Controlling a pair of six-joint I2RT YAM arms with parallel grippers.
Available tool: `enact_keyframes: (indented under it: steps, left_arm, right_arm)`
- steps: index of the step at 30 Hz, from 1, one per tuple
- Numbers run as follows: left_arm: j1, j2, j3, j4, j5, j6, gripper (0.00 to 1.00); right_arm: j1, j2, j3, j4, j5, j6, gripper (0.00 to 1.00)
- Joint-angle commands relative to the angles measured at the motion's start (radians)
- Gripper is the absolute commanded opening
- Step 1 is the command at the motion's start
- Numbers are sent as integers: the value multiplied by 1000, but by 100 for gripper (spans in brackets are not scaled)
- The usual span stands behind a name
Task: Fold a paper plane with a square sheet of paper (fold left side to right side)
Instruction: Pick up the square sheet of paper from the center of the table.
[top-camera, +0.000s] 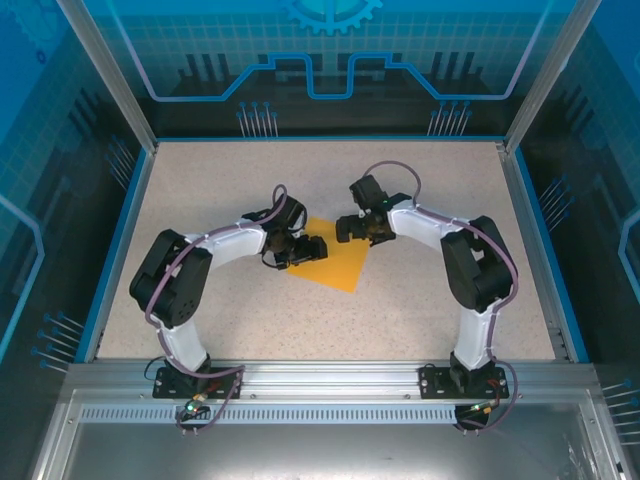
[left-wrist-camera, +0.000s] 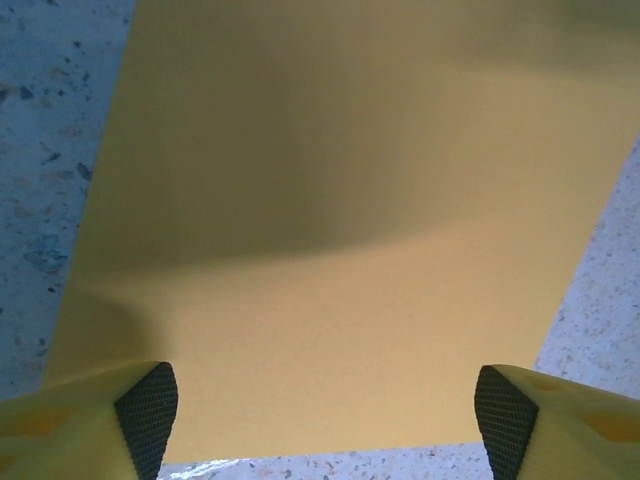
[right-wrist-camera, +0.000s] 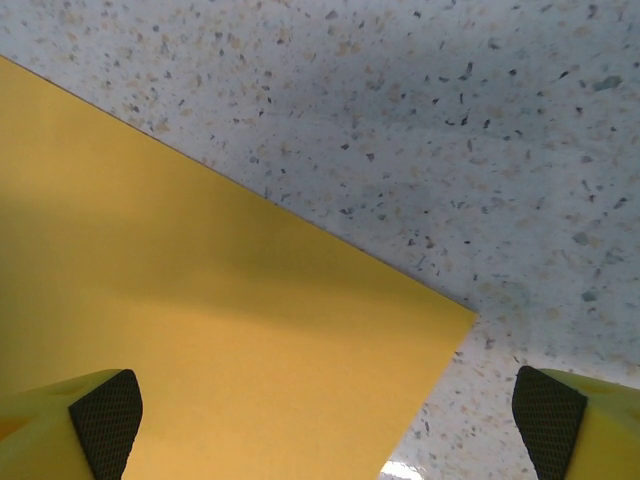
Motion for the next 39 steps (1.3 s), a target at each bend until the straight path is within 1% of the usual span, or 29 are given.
enact_keyframes:
  steps: [1, 7, 11, 16, 20, 23, 26, 34, 36, 39]
  left_arm:
    - [3, 30, -11, 1, 19, 16, 79]
    - [4, 61, -15, 2, 21, 9, 72]
    - [3, 77, -17, 4, 21, 7, 69]
    - [3, 85, -20, 11, 21, 3, 64]
    - [3, 79, -21, 11, 19, 1, 62]
    - [4, 64, -30, 23, 19, -3, 61]
    - [3, 40, -42, 40, 21, -5, 61]
    - [6, -24, -68, 77, 37, -4, 62]
    - [7, -68, -91, 101, 35, -9, 62]
    - [23, -149, -131, 127, 40, -16, 64]
  right_arm:
    - [17, 37, 39, -49, 27, 19, 99]
    - [38, 94, 62, -70, 17, 19, 99]
    - [55, 118, 65, -75, -7, 16, 99]
    - [79, 109, 57, -69, -70, 13, 99]
    - [97, 93, 59, -81, -81, 7, 98]
    - [102, 84, 56, -86, -103, -4, 93]
    - [102, 77, 49, -79, -143, -22, 84]
    - [97, 60, 45, -86, -253, -72, 52]
    - [93, 56, 44, -87, -285, -79, 44]
    - [81, 33, 25, -64, -340, -84, 38]
